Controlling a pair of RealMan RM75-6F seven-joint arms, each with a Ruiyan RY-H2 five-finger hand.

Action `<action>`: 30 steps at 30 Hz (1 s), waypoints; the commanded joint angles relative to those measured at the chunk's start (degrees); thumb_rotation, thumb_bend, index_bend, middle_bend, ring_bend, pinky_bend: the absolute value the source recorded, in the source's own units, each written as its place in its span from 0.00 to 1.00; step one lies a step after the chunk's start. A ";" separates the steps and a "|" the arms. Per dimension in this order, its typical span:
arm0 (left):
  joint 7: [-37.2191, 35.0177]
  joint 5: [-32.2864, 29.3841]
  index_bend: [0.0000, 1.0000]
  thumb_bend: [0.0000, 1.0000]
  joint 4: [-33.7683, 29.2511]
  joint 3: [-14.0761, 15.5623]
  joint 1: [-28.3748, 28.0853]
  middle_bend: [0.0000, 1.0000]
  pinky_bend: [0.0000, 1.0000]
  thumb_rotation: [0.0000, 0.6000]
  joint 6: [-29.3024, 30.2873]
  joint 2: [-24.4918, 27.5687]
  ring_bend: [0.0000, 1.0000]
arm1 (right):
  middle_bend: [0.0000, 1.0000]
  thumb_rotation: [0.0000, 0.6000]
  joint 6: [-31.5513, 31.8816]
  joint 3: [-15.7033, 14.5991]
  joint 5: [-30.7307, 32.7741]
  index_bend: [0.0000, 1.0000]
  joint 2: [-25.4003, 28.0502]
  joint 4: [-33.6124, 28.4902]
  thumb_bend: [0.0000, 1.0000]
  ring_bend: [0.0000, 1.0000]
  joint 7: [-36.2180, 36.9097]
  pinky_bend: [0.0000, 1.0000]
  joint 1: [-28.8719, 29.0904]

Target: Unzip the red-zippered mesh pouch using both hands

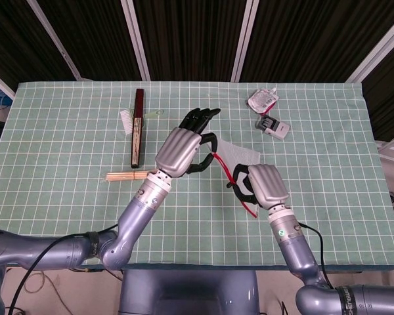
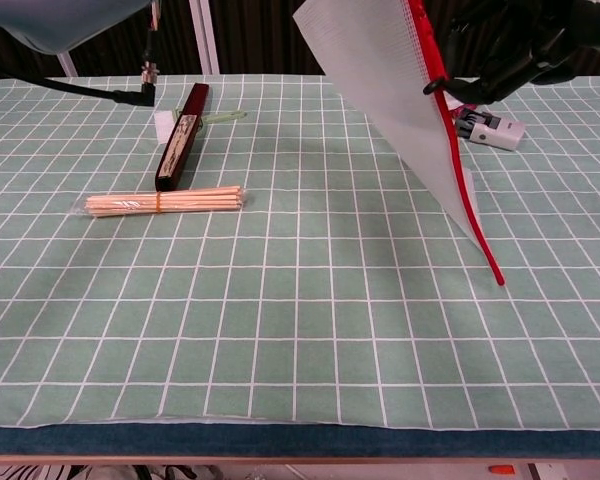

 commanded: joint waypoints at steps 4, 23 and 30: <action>-0.36 0.32 0.59 0.42 -0.27 -0.70 0.30 0.06 0.00 1.00 0.50 0.77 0.00 | 1.00 1.00 -0.06 -0.13 0.55 0.73 0.61 1.04 0.58 1.00 0.29 0.94 -0.56; -3.42 2.24 0.59 0.42 -2.92 -2.29 5.30 0.06 0.00 1.00 1.39 11.29 0.00 | 1.00 1.00 -1.67 1.09 4.91 0.73 4.51 6.94 0.58 1.00 3.15 0.94 -2.85; -5.52 2.21 0.59 0.42 -2.24 -2.18 7.40 0.06 0.00 1.00 1.40 14.19 0.00 | 1.00 1.00 -2.03 1.43 5.67 0.73 5.77 8.41 0.58 1.00 3.99 0.94 -3.63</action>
